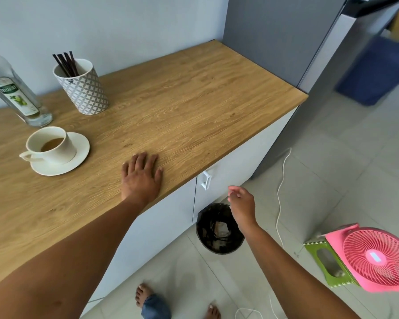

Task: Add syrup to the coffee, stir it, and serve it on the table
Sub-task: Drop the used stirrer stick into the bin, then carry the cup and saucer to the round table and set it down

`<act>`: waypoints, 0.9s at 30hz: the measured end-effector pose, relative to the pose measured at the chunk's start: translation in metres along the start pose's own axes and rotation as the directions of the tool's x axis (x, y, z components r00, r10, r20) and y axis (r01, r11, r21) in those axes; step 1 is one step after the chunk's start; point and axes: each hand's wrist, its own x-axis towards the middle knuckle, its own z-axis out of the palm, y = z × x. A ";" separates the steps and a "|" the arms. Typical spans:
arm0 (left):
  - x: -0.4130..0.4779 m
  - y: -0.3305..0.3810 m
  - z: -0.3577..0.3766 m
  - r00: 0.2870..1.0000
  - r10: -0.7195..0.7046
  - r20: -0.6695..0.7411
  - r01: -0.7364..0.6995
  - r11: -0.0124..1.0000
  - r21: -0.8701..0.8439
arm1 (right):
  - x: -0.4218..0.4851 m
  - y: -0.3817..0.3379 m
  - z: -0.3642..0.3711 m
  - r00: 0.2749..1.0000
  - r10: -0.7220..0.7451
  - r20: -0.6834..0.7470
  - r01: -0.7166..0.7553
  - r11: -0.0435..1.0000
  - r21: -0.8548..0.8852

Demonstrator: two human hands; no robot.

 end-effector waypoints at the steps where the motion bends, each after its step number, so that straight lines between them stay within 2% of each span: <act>1: -0.001 0.000 -0.001 1.000 -0.001 0.005 0.001 1.000 -0.008 | -0.010 -0.007 0.004 1.000 -0.024 0.020 0.023 1.000 0.020; 9: -0.020 -0.023 -0.022 0.990 0.103 0.094 -0.082 0.976 -0.201 | -0.062 -0.069 0.059 0.954 -0.240 0.179 0.229 0.970 0.080; 13: -0.033 -0.052 -0.040 0.997 0.057 0.058 -0.034 0.938 -0.345 | -0.066 -0.104 0.102 0.904 -0.312 0.291 0.306 0.950 0.067; 15: -0.039 -0.072 -0.049 1.000 -0.023 -0.001 0.020 0.896 -0.444 | -0.063 -0.120 0.128 0.876 -0.341 0.340 0.346 0.937 0.047; 18: -0.046 -0.108 -0.065 0.974 -0.222 -0.048 0.152 0.794 -0.588 | -0.054 -0.141 0.165 0.839 -0.361 0.407 0.396 0.918 -0.003; 22: -0.049 -0.159 -0.084 0.890 -0.445 -0.097 0.251 0.658 -0.710 | -0.049 -0.168 0.215 0.795 -0.380 0.473 0.442 0.897 -0.023; 24: -0.046 -0.181 -0.093 0.833 -0.539 -0.125 0.257 0.577 -0.775 | -0.048 -0.181 0.241 0.767 -0.381 0.516 0.458 0.889 -0.024; 27: -0.034 -0.211 -0.105 0.788 -0.601 -0.133 0.254 0.514 -0.819 | -0.046 -0.196 0.277 0.707 -0.356 0.611 0.488 0.871 -0.057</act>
